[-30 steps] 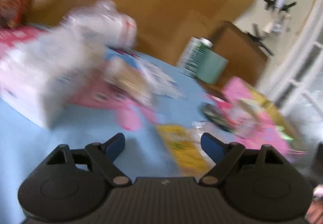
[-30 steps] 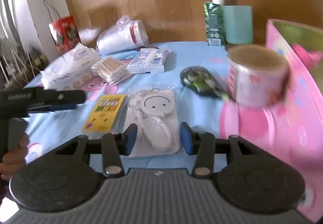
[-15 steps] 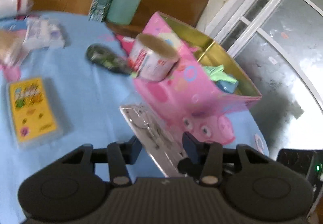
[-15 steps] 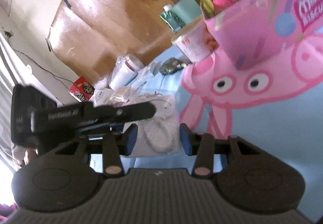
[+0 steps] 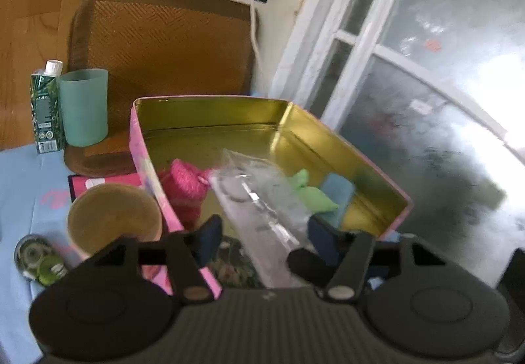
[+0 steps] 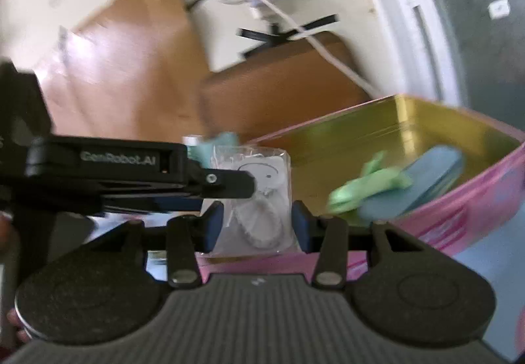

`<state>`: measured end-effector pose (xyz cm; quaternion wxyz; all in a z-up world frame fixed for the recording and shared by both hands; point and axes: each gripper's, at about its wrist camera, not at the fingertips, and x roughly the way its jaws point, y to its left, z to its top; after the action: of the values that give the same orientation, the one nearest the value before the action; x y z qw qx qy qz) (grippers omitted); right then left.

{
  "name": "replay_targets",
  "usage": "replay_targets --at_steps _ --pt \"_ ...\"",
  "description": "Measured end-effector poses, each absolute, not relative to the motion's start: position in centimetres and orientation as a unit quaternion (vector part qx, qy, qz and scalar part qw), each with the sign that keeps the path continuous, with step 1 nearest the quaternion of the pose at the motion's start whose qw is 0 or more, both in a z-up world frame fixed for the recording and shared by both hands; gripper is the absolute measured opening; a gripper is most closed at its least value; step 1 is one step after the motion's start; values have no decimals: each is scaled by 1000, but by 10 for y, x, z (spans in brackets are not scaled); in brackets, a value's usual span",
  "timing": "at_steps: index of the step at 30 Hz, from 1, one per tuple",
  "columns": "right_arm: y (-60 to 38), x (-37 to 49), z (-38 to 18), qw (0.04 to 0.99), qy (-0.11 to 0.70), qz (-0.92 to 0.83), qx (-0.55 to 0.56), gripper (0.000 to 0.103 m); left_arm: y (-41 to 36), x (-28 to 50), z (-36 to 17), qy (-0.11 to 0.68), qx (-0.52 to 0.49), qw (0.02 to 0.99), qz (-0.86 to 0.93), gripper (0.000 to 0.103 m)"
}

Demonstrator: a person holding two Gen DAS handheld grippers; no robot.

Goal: Organize soft objects
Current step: 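Carry the keyring bag into the pink tin and release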

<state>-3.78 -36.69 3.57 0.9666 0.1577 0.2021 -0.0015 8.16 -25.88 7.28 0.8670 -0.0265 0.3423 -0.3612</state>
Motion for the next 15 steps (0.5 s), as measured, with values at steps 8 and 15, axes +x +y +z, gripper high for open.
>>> replay_targets --at_steps 8,15 --pt "-401 -14 15 973 194 -104 64 64 -245 67 68 329 -38 874 -355 70" --pt "-381 -52 34 981 125 -107 106 63 -160 35 72 307 -78 878 -358 71"
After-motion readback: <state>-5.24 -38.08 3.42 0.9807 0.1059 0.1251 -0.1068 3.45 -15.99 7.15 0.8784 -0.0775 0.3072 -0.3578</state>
